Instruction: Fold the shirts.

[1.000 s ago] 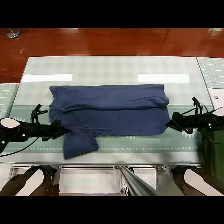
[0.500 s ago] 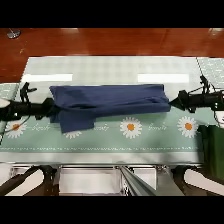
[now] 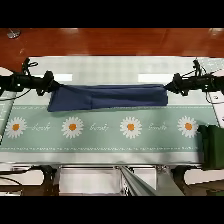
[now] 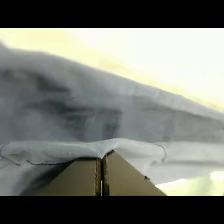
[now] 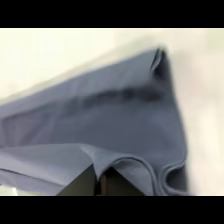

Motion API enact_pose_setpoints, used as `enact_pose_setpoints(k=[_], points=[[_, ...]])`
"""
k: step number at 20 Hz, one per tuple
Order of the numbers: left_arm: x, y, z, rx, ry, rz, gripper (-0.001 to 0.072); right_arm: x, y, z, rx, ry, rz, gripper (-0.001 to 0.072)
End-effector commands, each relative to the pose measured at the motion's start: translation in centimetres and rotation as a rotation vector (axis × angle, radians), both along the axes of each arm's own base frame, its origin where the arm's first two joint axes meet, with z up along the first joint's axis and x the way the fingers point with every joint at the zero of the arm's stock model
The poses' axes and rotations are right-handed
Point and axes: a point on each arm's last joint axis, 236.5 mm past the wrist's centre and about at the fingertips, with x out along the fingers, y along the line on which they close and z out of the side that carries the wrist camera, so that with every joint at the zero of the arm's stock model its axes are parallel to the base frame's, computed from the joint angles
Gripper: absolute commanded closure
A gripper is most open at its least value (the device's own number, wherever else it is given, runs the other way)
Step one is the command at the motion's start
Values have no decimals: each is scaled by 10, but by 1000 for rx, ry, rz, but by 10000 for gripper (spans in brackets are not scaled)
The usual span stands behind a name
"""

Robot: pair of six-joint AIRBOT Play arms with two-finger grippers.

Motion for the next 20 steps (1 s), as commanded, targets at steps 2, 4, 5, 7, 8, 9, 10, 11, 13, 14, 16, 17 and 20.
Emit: enact_pose_setpoints(k=[2, 4, 5, 7, 8, 9, 10, 11, 13, 14, 16, 17, 20], points=[[10, -3, -23, -29, 67, -19, 685, 23, -2, -14, -2, 14, -17, 678], [8, -4, -35, -38, 98, -24, 685, 27, 0, -19, 23, 22, -27, 677], [4, -6, -39, -45, 115, -34, 681, 28, 1, -20, 33, 24, -34, 584], [-6, -5, -38, -70, 156, -57, 28, 28, 2, -16, 52, 17, -19, 87], [-17, 8, -36, -58, 190, -80, 2, 27, -8, -9, 41, 12, -1, 88], [-31, 28, -33, -36, 239, -98, 3, 25, -22, -2, 28, 13, 9, 88], [-44, 49, -28, -19, 276, -93, 5, 21, -38, 3, 19, 21, 9, 88], [-54, 75, -22, 22, 287, -48, 5, 14, -55, 4, 10, 42, 2, 88], [-63, 124, -6, 161, 231, 75, 5, -8, -83, -12, -45, 133, -20, 88], [-65, 141, 5, 221, 172, 139, 5, -18, -93, -23, -99, 173, -12, 89], [-68, 151, 30, 305, 22, 246, 6, -24, -91, -35, -118, 199, 6, 88], [-74, 145, 39, 339, -41, 265, 5, -21, -84, -37, -98, 198, 13, 88], [-101, 109, 51, 368, -121, 227, 5, -8, -60, -44, -41, 177, 20, 87]])
